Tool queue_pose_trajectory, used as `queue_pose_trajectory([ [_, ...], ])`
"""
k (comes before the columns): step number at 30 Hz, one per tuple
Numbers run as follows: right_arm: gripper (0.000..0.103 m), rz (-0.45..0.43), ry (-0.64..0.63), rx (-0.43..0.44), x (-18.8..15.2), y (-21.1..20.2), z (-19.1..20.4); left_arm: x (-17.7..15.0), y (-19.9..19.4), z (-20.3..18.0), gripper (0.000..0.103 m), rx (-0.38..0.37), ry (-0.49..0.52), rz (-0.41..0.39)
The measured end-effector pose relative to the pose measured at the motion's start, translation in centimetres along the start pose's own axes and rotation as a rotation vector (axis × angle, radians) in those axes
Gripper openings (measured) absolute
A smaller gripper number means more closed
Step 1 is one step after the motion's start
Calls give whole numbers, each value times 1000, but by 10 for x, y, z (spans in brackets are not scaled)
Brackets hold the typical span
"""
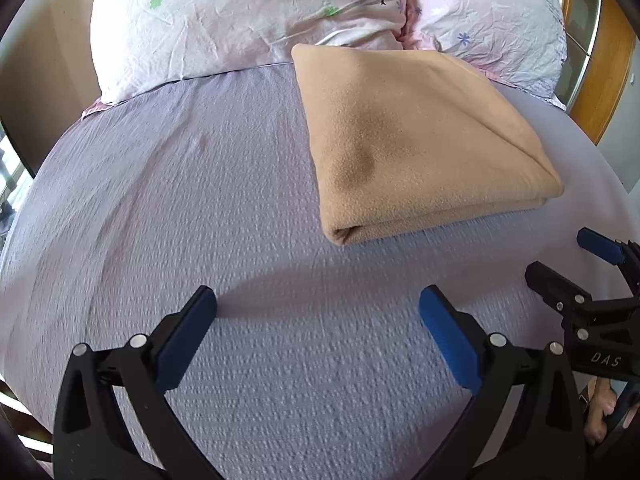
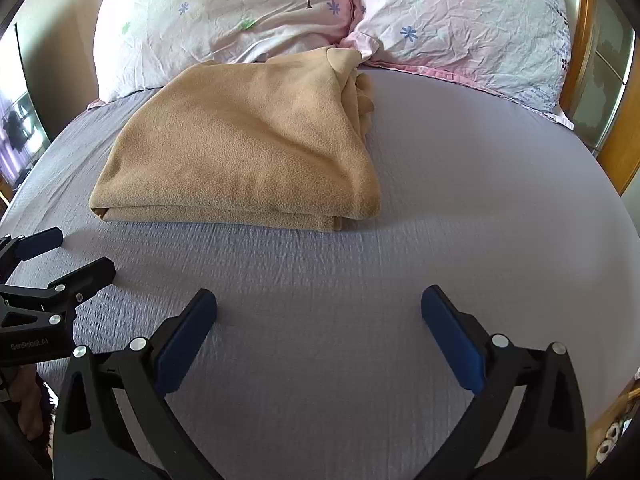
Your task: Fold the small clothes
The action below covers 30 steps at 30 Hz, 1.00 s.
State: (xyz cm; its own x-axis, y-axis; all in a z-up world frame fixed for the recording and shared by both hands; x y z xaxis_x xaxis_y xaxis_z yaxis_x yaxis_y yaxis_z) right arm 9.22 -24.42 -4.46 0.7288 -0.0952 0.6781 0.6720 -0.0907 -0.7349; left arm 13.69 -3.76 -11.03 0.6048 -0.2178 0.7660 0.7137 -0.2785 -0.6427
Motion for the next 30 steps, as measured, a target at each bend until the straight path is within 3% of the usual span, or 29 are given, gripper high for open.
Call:
queue_pose_trajectory([
  [30, 102, -18, 9, -13, 0, -1, -1, 0, 0, 0, 101, 0, 4, -5],
])
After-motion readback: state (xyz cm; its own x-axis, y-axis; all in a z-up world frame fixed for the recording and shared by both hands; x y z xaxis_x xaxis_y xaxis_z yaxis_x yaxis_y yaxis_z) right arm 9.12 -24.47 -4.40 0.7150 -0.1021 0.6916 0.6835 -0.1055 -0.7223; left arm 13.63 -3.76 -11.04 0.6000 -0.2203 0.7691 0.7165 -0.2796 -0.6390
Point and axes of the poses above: each gripper's, at about its wrist camera, not at the fingertips, and y roughly the way its jaws point, z to its left, x to its top, the point moved 9 cm from there along y, roughly the way its jaws point, and after that the axes turned 13 degrees about -z, right-handed, at the moved point
